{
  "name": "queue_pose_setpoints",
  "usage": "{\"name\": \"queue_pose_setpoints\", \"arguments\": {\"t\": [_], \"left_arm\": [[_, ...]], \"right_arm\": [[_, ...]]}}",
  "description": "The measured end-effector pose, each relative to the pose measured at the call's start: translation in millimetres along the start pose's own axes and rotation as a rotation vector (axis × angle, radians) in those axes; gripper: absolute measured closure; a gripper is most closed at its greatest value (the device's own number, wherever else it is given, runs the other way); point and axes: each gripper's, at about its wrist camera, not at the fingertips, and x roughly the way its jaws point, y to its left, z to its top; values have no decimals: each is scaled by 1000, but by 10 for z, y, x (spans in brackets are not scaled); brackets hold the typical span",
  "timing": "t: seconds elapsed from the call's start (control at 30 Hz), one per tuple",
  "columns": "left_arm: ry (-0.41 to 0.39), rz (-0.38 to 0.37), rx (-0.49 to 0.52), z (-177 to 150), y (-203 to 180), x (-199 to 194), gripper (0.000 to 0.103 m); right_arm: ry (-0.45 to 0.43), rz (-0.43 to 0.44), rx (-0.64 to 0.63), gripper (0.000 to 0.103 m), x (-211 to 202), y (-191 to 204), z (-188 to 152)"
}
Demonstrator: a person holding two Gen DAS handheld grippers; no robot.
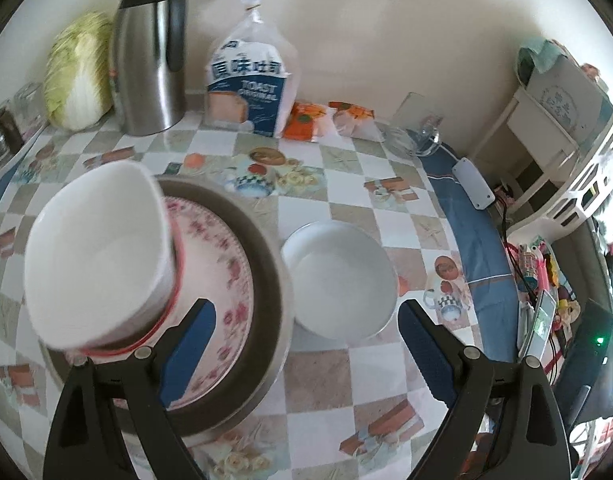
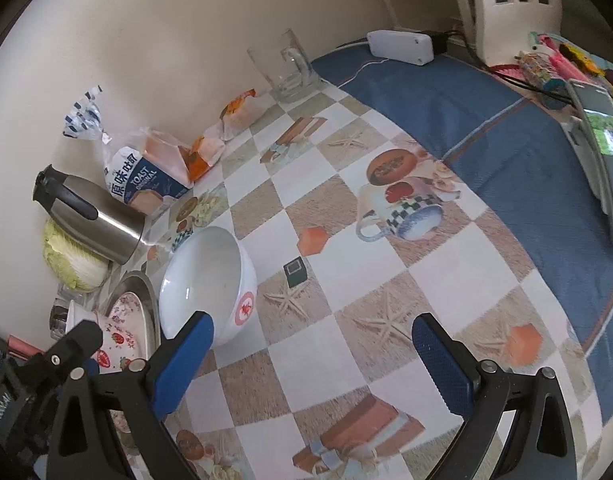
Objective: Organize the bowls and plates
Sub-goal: 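Move both tools to the white round bowl rim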
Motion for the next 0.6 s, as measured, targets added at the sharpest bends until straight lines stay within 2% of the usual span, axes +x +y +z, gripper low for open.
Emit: {"name": "queue_pose_setpoints", "arguments": {"t": [0.2, 0.27, 0.33, 0.43, 0.5, 0.6], "left_arm": [[-2, -7, 2, 45, -97, 123, 10], [-3, 2, 19, 56, -145, 167, 10], [-8, 12, 35, 76, -176, 199, 10], [-10, 7, 38, 103, -181, 247, 10], [-7, 1, 31, 125, -158, 288, 10], [2, -7, 30, 145, -141, 335, 10]], "right_arm": [[5, -4, -47, 13, 156, 137, 6], [19, -8, -54, 25, 241, 173, -17], [35, -7, -62, 29, 316, 205, -35], [27, 7, -64, 40, 341, 236, -36], [15, 11, -73, 53, 329, 278, -14], [10, 31, -76, 63, 360, 337, 15]]}}
